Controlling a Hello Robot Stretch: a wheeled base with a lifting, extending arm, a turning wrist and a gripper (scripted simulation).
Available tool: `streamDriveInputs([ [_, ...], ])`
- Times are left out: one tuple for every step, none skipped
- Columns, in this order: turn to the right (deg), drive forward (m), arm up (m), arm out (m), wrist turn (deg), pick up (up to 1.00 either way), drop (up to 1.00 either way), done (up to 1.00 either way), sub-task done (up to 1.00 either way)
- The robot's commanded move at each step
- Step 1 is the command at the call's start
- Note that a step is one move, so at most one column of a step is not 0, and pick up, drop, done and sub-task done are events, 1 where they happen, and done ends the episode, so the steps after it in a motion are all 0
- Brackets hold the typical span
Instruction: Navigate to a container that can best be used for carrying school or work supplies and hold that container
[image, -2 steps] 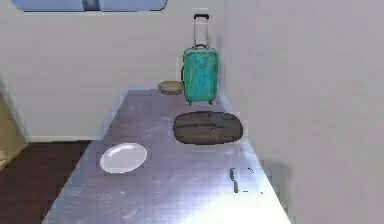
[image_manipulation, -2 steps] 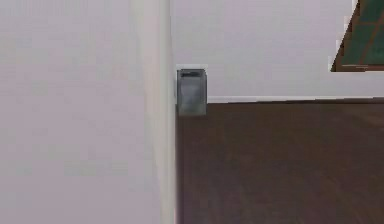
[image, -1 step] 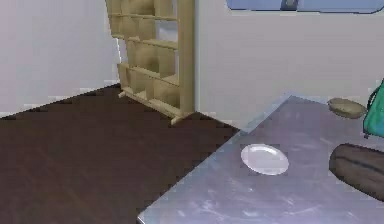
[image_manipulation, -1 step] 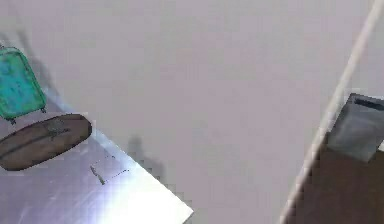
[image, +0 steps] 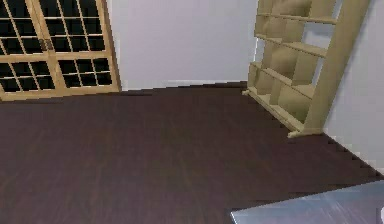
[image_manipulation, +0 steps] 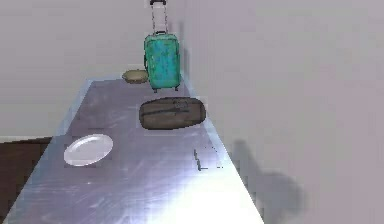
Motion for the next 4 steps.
streamDriveInputs([
  [-9.0,0.0,0.0,0.0,0.0,0.0,0.0,0.0,0.0],
  [0.0,0.65,0.0,0.0,0.0,0.0,0.0,0.0,0.0],
  [33.0,0.0,0.0,0.0,0.0,0.0,0.0,0.0,0.0],
  [0.0,0.15,0.0,0.0,0.0,0.0,0.0,0.0,0.0],
])
